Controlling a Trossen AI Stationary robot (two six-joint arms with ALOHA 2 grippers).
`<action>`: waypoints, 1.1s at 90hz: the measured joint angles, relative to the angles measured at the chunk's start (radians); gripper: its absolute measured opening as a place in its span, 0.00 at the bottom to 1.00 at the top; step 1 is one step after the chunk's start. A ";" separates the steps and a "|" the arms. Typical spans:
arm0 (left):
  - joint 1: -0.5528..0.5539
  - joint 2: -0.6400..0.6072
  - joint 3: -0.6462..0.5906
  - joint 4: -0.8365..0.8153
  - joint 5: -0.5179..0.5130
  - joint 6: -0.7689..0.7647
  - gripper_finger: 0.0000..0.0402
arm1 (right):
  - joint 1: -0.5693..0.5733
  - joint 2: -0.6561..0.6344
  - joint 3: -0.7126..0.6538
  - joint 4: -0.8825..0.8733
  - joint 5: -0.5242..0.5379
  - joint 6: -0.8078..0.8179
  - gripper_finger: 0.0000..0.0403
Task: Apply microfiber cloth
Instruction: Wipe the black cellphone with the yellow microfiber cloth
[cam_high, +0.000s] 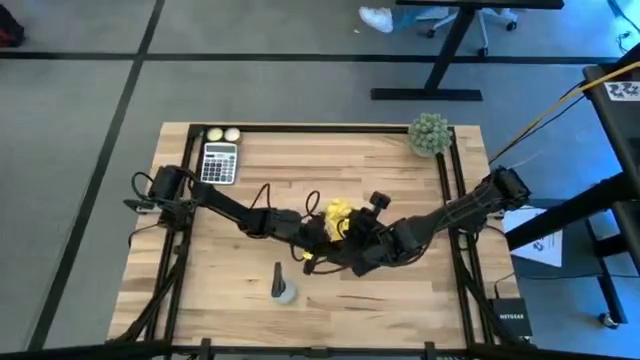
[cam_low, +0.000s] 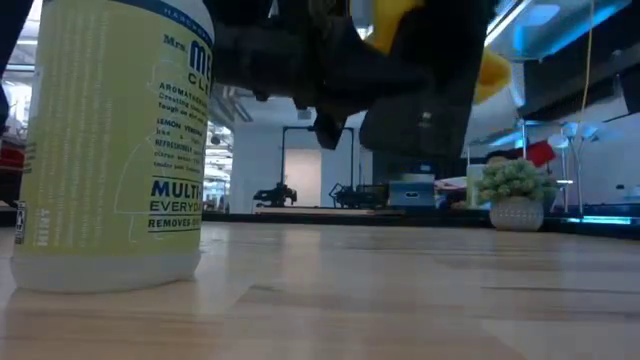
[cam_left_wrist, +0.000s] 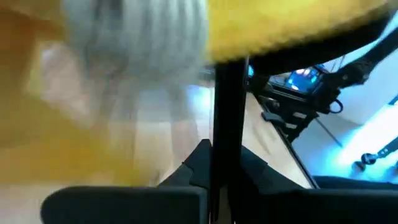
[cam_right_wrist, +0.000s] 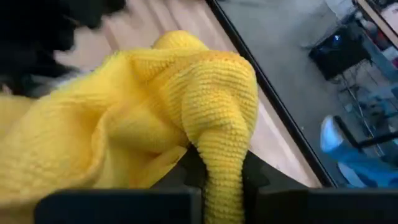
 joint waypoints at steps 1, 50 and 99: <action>0.000 0.000 0.000 0.000 -0.001 0.000 0.02 | 0.001 -0.001 0.001 -0.005 0.002 0.003 0.04; 0.021 -0.006 0.005 0.015 -0.078 -0.079 0.02 | 0.121 -0.034 0.179 -0.073 -0.055 0.011 0.04; 0.022 -0.006 0.004 0.023 -0.095 -0.074 0.02 | 0.025 0.031 0.090 0.030 -0.009 -0.048 0.04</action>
